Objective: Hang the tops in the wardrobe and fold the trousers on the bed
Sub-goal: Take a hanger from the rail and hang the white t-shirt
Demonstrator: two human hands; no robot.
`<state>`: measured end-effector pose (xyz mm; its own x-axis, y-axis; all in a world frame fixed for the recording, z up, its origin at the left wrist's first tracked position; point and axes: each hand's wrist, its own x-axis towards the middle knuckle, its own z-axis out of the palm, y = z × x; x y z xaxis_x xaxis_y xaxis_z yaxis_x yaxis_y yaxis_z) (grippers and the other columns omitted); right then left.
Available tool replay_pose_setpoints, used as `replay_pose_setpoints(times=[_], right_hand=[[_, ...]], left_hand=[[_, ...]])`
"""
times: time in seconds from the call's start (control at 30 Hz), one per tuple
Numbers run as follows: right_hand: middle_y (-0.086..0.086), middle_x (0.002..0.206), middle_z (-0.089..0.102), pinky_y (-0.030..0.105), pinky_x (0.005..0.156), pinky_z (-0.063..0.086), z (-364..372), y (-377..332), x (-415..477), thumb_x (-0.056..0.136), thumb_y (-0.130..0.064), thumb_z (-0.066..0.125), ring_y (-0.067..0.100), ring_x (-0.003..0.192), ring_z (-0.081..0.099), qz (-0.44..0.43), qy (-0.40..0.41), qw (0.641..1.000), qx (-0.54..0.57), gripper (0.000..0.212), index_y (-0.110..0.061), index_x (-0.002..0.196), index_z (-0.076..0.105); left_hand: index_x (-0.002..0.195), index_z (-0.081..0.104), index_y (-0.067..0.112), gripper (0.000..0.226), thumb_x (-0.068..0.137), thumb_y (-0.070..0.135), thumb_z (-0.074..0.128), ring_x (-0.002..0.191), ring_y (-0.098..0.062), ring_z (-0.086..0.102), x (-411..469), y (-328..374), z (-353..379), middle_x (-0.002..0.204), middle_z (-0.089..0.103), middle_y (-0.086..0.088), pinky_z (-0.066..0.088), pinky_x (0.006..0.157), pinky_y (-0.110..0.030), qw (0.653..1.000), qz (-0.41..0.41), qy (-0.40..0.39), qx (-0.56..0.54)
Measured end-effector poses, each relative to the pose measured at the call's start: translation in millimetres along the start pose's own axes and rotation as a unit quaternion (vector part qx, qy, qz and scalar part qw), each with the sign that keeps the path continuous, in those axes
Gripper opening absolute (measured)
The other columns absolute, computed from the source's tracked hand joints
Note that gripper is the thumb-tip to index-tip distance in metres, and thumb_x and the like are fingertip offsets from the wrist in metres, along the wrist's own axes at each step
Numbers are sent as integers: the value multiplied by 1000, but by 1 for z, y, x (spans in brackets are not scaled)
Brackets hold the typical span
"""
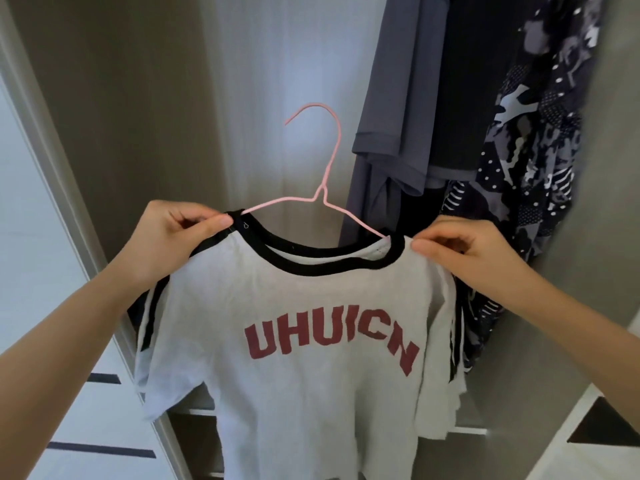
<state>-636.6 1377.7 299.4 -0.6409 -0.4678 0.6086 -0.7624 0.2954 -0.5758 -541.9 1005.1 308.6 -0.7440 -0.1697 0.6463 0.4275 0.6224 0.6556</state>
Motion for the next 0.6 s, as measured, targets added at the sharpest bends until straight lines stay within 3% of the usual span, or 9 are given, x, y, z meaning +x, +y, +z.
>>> replay_pose_setpoints(times=[0.13,0.2,0.27,0.33,0.4,0.47,0.53,0.6], right_hand=[[-9,93,61,14,70,45,-5,-1,1,81,-46,59,9,84,57,19,-44,995,-84,34,-28,107,69],[-12,85,63,14,66,43,-6,-2,1,86,-40,58,4,78,59,35,-81,992,-87,22,-26,98,70],[-11,63,56,14,55,38,-7,-5,2,92,-27,58,3,57,50,50,-109,992,-44,22,-16,74,66],[-3,58,45,17,52,34,-10,-9,4,91,-27,59,6,53,41,80,-110,990,29,36,-6,63,56],[10,69,49,24,58,39,-14,-13,5,86,-42,66,19,62,46,120,-97,981,118,53,7,72,54],[14,80,57,27,64,45,-18,-19,8,78,-52,70,24,71,52,156,-98,966,181,62,9,84,60],[7,73,62,19,60,47,-20,-27,13,82,-41,67,19,66,56,174,-91,954,226,37,-5,73,70],[2,71,67,18,56,51,-25,-35,19,75,-38,69,12,63,63,187,-70,940,278,23,-17,68,76]], left_hand=[[71,78,36,33,90,11,67,64,-9,58,-2,-2,1,71,71,-8,47,60,-17,1000,-7,13,-23],[72,78,34,32,91,11,66,66,-12,57,-1,-2,1,75,69,-14,46,59,-16,999,-19,16,-37],[77,78,20,18,90,18,65,68,-20,53,1,-1,-2,76,64,-29,44,61,-24,998,-29,12,-46],[74,72,0,36,86,33,63,63,-20,44,4,-4,-4,62,53,-25,39,59,-26,998,-31,6,-55],[71,62,-13,55,84,40,64,58,-18,36,9,-6,-8,58,42,-11,33,55,-24,998,-31,3,-57],[70,56,-15,59,90,39,67,59,-18,33,18,-10,-11,59,38,-8,29,57,-26,999,-32,-2,-38],[62,53,-7,50,94,30,65,56,-16,28,29,-10,-14,56,33,-4,25,54,-24,999,-38,6,-9],[49,50,12,48,95,19,62,52,-11,24,40,-9,-16,51,28,5,21,48,-22,999,-31,16,15]])
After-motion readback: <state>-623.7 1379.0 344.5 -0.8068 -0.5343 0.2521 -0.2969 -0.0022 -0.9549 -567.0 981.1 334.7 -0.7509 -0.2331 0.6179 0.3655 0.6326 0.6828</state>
